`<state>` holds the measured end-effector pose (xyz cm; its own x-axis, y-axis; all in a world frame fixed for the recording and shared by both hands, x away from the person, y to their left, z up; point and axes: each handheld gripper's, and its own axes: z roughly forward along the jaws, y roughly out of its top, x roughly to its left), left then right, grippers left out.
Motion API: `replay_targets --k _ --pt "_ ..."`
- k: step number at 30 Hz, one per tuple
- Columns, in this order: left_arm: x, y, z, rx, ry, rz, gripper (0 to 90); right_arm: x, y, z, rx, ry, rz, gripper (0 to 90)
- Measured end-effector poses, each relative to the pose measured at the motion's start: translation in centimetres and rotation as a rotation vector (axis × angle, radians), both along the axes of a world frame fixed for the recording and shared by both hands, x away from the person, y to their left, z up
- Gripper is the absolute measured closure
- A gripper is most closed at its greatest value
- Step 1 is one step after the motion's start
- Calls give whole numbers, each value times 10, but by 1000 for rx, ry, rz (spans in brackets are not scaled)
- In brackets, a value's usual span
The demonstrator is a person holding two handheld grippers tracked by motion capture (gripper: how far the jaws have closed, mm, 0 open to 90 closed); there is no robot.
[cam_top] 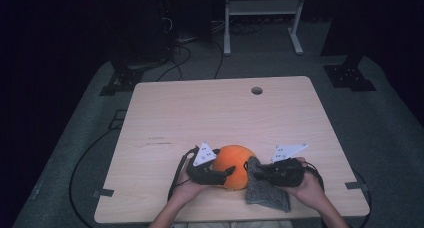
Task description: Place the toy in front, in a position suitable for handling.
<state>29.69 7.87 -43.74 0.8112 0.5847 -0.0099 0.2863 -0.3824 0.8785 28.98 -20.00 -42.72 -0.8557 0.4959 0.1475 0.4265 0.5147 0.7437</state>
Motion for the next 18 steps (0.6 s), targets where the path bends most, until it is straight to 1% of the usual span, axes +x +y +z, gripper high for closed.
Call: replay_targets --k 1,2,3,4,5,6,7,8,9,10,11,12,13,14,15,16,17,18 --pt "-1 0 0 6 -3 -2 243 1 -3 1 -6 11 3 755" --pt "-2 0 0 6 -5 -3 247 2 -8 3 -2 13 0 755" --pt "-2 2 -1 6 -6 -9 251 3 -11 5 15 17 -10 756" --pt "-2 2 -1 7 -7 -13 253 5 -16 10 50 13 -34 757" --pt "-1 2 -1 2 -4 -12 253 7 -18 13 74 8 -46 757" --pt "-1 2 -1 2 -1 -12 253 9 -18 18 103 -8 -61 756" --pt "-1 2 0 -1 -1 -10 253 11 -17 20 120 -18 -77 755" --pt "-2 2 1 0 -5 -16 251 14 -14 20 134 -17 -83 755" --pt "-2 3 4 0 -15 -27 239 15 -9 17 118 -9 -76 757" --pt "-3 4 7 -4 -26 -38 217 16 -4 11 86 -8 -65 759" --pt "-3 6 12 -16 -37 -44 201 15 -1 7 67 -12 -56 761" --pt "-3 9 16 -41 -39 -38 192 14 1 4 54 -13 -47 762" --pt "-1 11 18 -59 -32 -23 173 12 -1 5 47 -17 -39 762" --pt "1 13 18 -63 -15 -5 144 10 -3 5 38 -20 -31 762" --pt "4 14 16 -59 12 10 122 8 -5 4 34 -16 -23 761" --pt "8 14 12 -61 54 5 101 6 -7 2 35 -12 -14 761" --pt "11 13 7 -76 109 -9 94 4 -8 1 36 -10 -7 761" --pt "13 12 4 -83 142 -21 97 2 -8 1 33 -12 0 761"
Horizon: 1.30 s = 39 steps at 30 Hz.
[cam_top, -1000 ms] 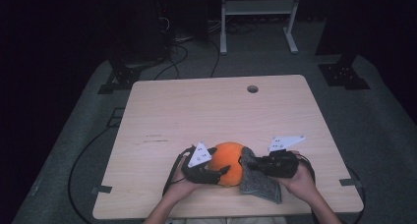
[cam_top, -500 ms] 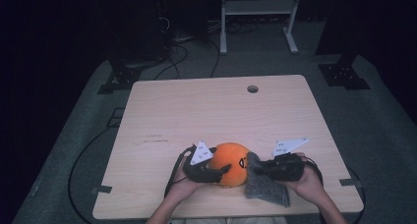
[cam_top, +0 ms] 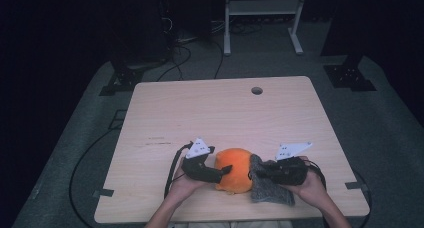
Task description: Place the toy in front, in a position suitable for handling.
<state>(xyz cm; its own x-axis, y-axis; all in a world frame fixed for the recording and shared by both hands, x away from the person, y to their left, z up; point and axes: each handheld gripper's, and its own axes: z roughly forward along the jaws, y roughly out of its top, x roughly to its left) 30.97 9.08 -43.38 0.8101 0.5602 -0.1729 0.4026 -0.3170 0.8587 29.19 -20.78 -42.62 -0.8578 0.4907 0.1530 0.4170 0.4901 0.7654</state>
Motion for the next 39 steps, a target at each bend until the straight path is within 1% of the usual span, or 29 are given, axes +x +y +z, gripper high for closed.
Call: replay_targets --k 1,2,3,4,5,6,7,10,12,13,14,15,16,17,18,19,21,23,24,26,27,28,30,31,33,34,35,36,39 --pt "0 -1 -4 -17 22 -39 118 -1 1 1 -5 -5 3 760" --pt "-1 -2 -5 -15 7 -53 226 -3 2 3 -6 -21 -3 759" --pt "-3 -3 -4 10 -14 -49 243 -3 2 4 0 -29 -9 759" --pt "-4 -3 -3 21 -24 -52 263 -2 2 5 11 -28 -16 758" --pt "-5 -3 -3 37 -40 -56 283 -1 1 6 20 -23 -19 758" --pt "-6 -2 -3 41 -49 -58 304 1 0 4 35 -3 -23 760" --pt "-7 -2 -3 43 -58 -61 315 3 -1 3 40 8 -24 760" --pt "-9 -5 -3 52 -79 -65 326 7 -6 1 10 39 -44 761" --pt "-10 -7 -2 69 -102 -72 332 8 -8 1 -13 52 -59 765" --pt "-11 -8 -2 78 -111 -73 335 8 -8 3 -2 61 -57 770" --pt "-11 -9 -2 79 -115 -75 339 6 -7 8 13 48 -56 771" --pt "-12 -10 -3 80 -130 -86 344 4 -5 12 34 34 -53 771" --pt "-13 -11 -2 86 -140 -91 349 3 -1 20 81 16 -44 771" --pt "-15 -13 -2 95 -161 -96 350 3 1 23 98 4 -38 771" --pt "-16 -13 -1 106 -169 -96 350 4 6 25 88 -15 -39 769" --pt "-17 -13 -1 115 -178 -98 350 4 8 24 71 -23 -37 766" --pt "-18 -11 -2 110 -182 -104 355 9 7 16 73 1 -38 766" --pt "-18 -10 -2 107 -180 -107 358 13 -3 9 71 34 -51 767" --pt "-18 -10 -2 103 -179 -108 358 14 -9 5 62 53 -72 767" --pt "-18 -9 -3 100 -182 -118 358 12 -16 1 40 75 -88 769" --pt "-19 -10 -3 105 -186 -125 359 10 -18 1 57 86 -88 770" --pt "-19 -10 -3 100 -188 -130 359 8 -17 5 84 86 -80 771" --pt "-20 -11 -3 96 -199 -144 358 3 -8 20 150 49 -47 770" --pt "-20 -11 -3 98 -202 -146 357 2 -1 24 147 26 -39 770" --pt "-20 -9 -4 102 -201 -144 356 2 8 24 114 2 -32 767" --pt "-20 -9 -4 102 -200 -143 355 4 10 21 111 9 -34 768" --pt "-20 -8 -4 95 -197 -144 355 6 9 18 119 25 -33 770" --pt "-19 -7 -3 90 -190 -144 354 9 4 15 119 41 -39 771" --pt "-16 -5 -4 76 -168 -139 350 11 -7 9 87 59 -75 772"
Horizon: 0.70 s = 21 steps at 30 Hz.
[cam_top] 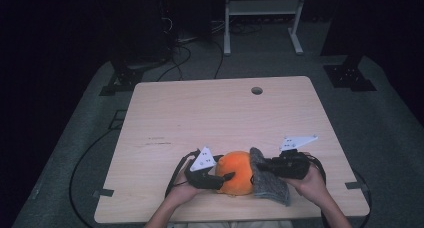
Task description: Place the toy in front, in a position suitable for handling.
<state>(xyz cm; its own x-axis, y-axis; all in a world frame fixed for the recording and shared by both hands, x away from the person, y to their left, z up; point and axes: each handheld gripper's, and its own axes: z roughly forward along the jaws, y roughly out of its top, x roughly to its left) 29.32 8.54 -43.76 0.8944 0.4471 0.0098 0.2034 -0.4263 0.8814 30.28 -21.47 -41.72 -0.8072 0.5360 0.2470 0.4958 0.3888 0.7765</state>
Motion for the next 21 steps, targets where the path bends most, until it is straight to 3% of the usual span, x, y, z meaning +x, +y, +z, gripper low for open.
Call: replay_targets --k 2,4,7,10,14,16,19,21 --pt "1 1 -1 -1 5 6 347 -2 -7 -5 -20 21 -18 773" --pt "1 2 -1 -1 10 19 347 -6 -9 -3 -5 17 -22 775" --pt "4 5 -2 -8 31 27 347 -12 -2 7 63 -18 40 774" --pt "6 9 -2 -17 48 27 347 -11 3 0 8 -23 41 773" --pt "9 11 -4 -23 63 38 348 -5 -9 -10 -64 2 -23 774" --pt "9 11 -4 -20 65 47 348 -8 -10 -7 -42 -5 -20 774" --pt "9 10 -4 -17 70 60 350 -18 1 6 50 -44 53 767" --pt "10 10 -4 -15 74 60 350 -21 9 6 15 -58 71 765"
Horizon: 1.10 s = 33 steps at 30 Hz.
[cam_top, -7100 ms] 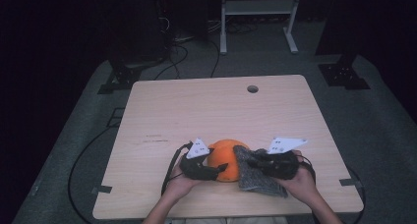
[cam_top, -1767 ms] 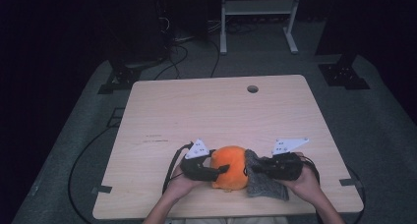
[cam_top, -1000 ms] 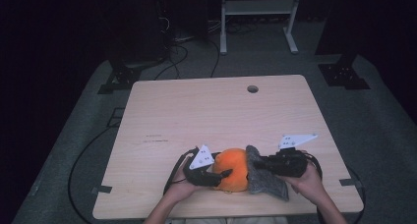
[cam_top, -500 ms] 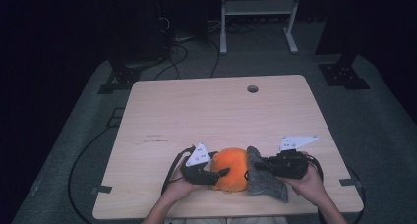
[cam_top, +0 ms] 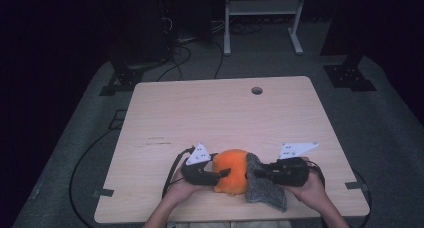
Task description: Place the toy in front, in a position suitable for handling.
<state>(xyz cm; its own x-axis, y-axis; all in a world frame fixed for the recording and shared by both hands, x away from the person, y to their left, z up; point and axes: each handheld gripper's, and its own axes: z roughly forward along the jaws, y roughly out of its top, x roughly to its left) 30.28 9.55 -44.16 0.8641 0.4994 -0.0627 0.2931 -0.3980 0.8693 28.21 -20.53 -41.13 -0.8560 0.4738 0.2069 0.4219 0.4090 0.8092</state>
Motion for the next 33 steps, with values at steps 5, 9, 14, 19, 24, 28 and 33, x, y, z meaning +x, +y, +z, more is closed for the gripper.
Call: replay_targets --k 5,9,14,19,24,28,33 --pt "-3 -5 3 -11 -30 3 364 5 -2 -6 -39 19 -28 770" --pt "-11 -15 13 -19 -161 15 379 5 3 4 -43 -43 -59 769" --pt "-10 -11 11 -41 -139 8 302 12 0 -7 -74 -16 -70 774" --pt "-4 -9 5 -55 -35 18 260 9 -2 -6 -84 -22 -83 777" --pt "-24 -27 11 34 -198 -48 339 -2 15 19 -31 -131 -45 774" --pt "-20 -23 10 5 -155 -61 329 2 12 7 -61 -106 -41 777" --pt "-21 -27 9 18 -166 -68 340 3 0 4 -89 -97 -79 781"
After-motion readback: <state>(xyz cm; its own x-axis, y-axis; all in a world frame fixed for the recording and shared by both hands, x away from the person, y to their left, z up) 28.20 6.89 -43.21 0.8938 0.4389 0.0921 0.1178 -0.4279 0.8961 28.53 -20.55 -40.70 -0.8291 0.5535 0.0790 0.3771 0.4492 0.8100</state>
